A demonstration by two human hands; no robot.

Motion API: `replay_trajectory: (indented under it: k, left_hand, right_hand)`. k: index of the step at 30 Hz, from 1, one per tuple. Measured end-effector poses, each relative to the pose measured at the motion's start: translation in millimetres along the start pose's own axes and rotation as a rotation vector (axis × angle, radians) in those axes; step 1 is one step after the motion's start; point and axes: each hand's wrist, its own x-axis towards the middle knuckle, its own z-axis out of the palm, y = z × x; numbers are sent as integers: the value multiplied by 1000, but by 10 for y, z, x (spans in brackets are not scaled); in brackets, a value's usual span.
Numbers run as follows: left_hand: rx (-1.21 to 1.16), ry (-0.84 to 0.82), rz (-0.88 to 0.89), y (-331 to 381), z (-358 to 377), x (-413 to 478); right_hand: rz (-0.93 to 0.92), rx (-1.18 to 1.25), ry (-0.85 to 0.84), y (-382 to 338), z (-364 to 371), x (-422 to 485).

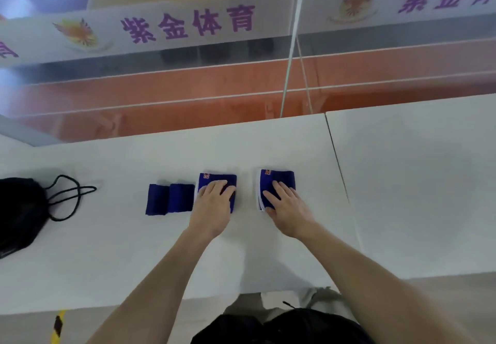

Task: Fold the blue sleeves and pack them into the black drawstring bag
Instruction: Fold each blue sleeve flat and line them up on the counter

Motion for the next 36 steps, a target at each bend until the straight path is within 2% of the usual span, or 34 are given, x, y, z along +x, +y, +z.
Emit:
replay_trajectory:
  k: [4,8,14,18,21,26,29,34,36]
  left_hand:
    - [119,-188,99,-433,256,-186]
    - [125,-157,120,-447,314,-226]
    - [150,-207,168,-312,245,-118]
    - [112,-207,117,-270,124,-171]
    - [24,-130,64,-344,-71,-352]
    - [-30,-35,-43,-860,-349,-672]
    - [-24,19,-113,-1309,-413,-760]
    - [-1,-48,-104,-1931,-398,-791]
    - [-14,-87,-47,-2122,-362,-757]
  right_hand:
    - [13,-13,4,-181,156,67]
    - [25,-34,21,-407,217,107]
    - [18,-99,-17,-425,201,85]
    - [7,-145,-113,-455,80,98]
    - [15,-216,-115,-631,-144,138]
    - [10,-254,-79,-1140,-467,211]
    - [-55,-237,14,-1466,-467,295]
    - [-211,-176,45,-2160,-65,515]
    - [-201,-191,28,-2403,145,600]
